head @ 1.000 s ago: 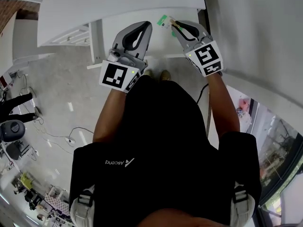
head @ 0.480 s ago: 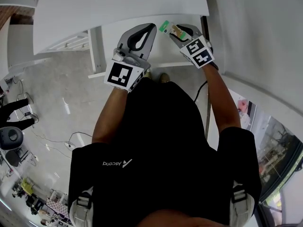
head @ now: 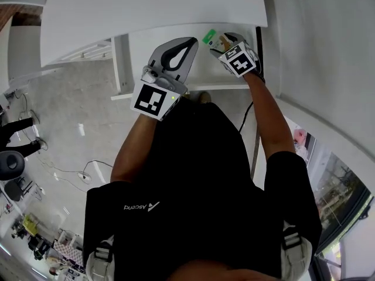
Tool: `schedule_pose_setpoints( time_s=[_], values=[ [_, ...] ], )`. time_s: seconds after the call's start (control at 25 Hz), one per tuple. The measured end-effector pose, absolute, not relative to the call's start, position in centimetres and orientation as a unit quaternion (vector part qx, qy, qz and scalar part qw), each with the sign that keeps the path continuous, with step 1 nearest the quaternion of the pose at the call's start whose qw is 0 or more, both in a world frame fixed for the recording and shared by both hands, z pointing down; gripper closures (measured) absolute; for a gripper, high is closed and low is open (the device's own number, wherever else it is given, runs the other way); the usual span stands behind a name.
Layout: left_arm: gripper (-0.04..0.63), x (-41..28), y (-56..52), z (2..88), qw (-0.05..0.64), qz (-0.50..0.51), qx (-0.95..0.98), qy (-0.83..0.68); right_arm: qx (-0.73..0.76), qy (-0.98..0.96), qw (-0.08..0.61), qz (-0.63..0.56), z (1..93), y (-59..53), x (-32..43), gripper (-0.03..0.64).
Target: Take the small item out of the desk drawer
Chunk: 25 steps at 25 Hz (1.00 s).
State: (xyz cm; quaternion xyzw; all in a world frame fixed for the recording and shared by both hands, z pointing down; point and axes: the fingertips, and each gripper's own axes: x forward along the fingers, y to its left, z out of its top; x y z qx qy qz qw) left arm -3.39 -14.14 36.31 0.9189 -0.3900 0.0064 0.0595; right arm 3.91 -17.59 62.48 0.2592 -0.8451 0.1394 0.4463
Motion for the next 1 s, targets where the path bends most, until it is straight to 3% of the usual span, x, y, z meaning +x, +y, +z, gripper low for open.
schedule_pose_setpoints(
  time_s=[0.64,1.0],
  values=[
    [0.597,-4.3,-14.8,37.7,0.073,0.018,0.910,-0.407,0.218,-0.820,0.502,0.167,68.2,-18.0,4.4,0.253],
    [0.597,-4.6,-14.5,37.5,0.079,0.018,0.904,-0.419,0.219,-0.836,0.480,0.153,67.4,-17.8,4.3,0.267]
  ],
)
